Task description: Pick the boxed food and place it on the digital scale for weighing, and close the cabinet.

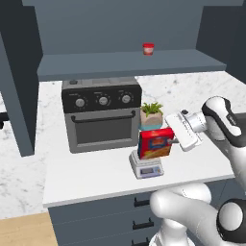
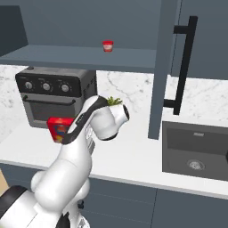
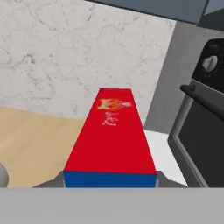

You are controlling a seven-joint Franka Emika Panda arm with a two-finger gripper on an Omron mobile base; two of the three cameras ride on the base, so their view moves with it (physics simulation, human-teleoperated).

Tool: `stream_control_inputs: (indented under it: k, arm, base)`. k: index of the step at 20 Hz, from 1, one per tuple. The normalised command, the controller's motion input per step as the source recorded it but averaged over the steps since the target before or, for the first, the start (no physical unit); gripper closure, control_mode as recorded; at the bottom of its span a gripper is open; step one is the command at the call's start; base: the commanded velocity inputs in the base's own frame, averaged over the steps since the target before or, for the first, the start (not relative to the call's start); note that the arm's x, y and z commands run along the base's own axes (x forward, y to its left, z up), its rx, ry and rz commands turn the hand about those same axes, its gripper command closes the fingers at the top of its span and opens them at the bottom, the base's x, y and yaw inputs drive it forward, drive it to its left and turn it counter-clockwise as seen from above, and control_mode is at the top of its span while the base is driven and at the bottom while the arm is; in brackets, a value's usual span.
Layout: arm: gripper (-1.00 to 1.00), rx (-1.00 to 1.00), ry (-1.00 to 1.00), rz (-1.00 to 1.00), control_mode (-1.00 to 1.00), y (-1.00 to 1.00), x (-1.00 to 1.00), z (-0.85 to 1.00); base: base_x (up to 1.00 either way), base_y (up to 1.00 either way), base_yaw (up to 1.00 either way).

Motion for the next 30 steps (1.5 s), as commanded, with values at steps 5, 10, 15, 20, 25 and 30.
stream_control_inputs:
  k: [5,10,15,20,25,30]
  arm:
    - [1.0,0.24,0.0,0.09,-1.0,-0.04,0.09,-0.17]
    - [1.0,0.0,0.01,-0.03,-1.0,0.0,0.03,-0.02]
    - [1.0,-0.03,0.01,-0.09,-1.0,0.0,0.09,0.0]
    - [1.0,-0.11,0.05,-0.13,-1.0,0.0,0.2,-0.04]
    - [1.0,-0.12,0.17,-0.07,-1.0,0.0,0.24,-0.34]
    - [1.0,-0.04,0.12,-0.01,-1.0,0.0,0.31,-0.4]
  base:
    - [0.0,0.0,0.0]
    - [0.0,0.0,0.0]
    - [0.0,0.0,0.0]
    - [0.0,0.0,0.0]
    - [0.0,0.0,0.0]
    - [0.0,0.0,0.0]
